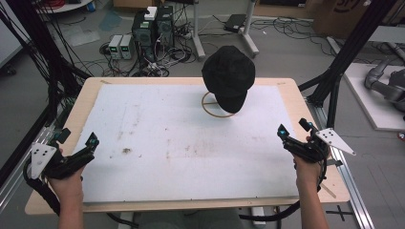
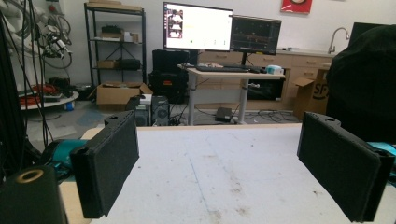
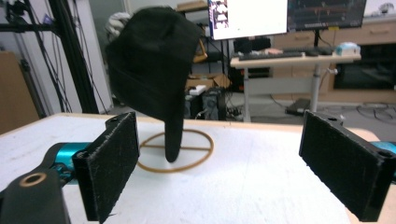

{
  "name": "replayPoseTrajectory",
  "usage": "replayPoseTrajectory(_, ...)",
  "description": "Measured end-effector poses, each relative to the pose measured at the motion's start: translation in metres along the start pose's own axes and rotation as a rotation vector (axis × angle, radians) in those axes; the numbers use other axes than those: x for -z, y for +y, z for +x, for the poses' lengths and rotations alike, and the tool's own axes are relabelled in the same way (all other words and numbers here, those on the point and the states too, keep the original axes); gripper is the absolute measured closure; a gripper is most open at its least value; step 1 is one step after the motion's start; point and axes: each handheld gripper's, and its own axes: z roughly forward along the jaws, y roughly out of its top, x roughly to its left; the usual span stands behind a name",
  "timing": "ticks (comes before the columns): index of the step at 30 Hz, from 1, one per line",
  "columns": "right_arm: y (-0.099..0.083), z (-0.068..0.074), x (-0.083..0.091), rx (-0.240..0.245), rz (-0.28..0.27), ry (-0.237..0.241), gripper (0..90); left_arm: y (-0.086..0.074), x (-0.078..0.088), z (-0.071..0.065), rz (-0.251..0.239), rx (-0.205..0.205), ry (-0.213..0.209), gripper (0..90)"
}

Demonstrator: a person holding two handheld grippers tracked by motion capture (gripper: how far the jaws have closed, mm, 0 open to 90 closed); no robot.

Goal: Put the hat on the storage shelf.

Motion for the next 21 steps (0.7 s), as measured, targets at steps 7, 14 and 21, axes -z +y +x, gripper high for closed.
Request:
replayPoseTrajectory(7, -0.0074, -0.0042, 0.0022, -0.009, 0.008, -0.008, 11.9, 0.0009, -0.0003, -0.0001, -0.006, 0.000, -0.001, 12.9)
replayPoseTrajectory(14, -0.0092, -0.0014, 0.0012, 0.002, 0.011, -0.001, 11.9, 0.0024, 0.0001, -0.0009, -0.008, -0.006, 0.000, 12.9)
replayPoseTrajectory(21, -0.0101, -0.0002, 0.0010, 0.006, 0.006, 0.000, 11.9, 0.0038, 0.0001, -0.0013, -0.010, -0.010, -0.004, 12.9)
